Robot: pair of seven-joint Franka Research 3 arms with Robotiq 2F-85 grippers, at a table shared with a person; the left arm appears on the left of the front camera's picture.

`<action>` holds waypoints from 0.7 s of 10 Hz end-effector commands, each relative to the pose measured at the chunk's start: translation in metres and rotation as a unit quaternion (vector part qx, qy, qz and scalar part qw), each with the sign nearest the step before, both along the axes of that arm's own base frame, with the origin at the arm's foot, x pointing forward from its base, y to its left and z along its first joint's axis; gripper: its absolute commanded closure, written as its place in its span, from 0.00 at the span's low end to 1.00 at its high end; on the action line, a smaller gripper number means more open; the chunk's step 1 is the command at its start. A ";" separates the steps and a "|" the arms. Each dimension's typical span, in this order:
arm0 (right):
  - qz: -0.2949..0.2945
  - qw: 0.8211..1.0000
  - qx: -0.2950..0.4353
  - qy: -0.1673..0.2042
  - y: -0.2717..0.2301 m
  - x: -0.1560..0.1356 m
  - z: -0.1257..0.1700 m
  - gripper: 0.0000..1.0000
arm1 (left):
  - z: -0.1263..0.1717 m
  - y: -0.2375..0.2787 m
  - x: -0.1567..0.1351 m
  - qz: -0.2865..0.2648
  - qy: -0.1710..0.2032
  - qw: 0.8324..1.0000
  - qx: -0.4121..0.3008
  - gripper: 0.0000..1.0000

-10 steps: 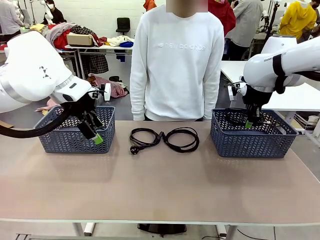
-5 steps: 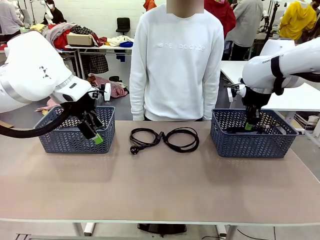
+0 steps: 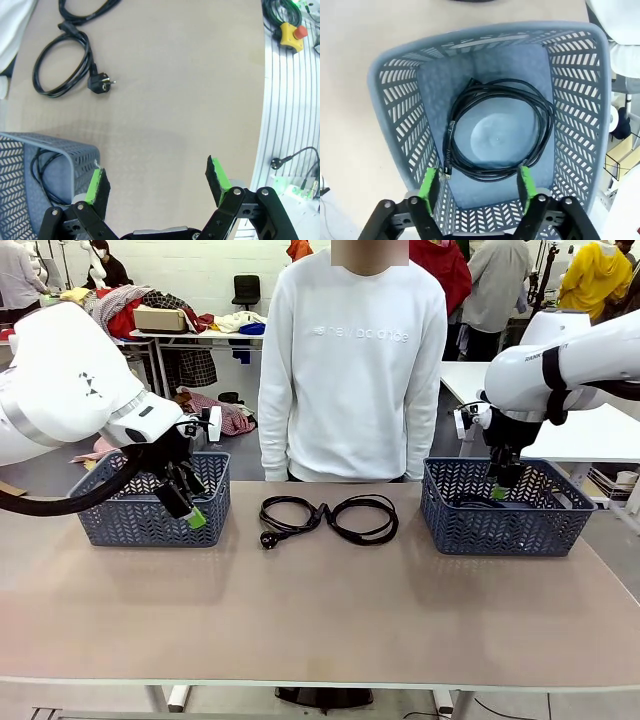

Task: Organize the cables according to human instructions.
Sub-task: Pick up a bundle of cables and place it in the basket indicated by the human.

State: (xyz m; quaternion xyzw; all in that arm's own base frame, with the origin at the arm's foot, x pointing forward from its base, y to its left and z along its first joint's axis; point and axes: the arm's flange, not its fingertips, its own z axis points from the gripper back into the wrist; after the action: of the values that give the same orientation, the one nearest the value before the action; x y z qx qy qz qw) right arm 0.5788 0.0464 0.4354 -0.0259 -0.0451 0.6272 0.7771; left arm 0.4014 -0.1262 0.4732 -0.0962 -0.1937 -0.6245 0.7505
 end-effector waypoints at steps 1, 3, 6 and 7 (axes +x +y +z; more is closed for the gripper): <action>0.005 1.000 0.001 0.010 0.000 0.002 0.004 0.00 | 0.001 0.001 0.000 0.002 -0.003 1.000 0.000 0.00; 0.006 1.000 -0.001 0.013 -0.001 0.002 0.004 0.00 | 0.001 0.001 0.000 0.002 -0.003 1.000 0.000 0.00; 0.000 1.000 -0.001 0.009 0.000 -0.002 -0.002 0.00 | 0.001 0.001 0.000 0.002 -0.003 1.000 0.000 0.00; 0.000 1.000 -0.001 0.009 0.000 -0.002 -0.002 0.00 | 0.001 0.001 0.000 0.002 -0.003 1.000 0.000 0.00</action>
State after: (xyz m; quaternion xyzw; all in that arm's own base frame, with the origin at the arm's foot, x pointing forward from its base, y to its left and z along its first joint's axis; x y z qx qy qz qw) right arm 0.5770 0.0460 0.4328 -0.0201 -0.0371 0.6269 0.7780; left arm 0.4014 -0.1262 0.4732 -0.0962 -0.1937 -0.6245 0.7505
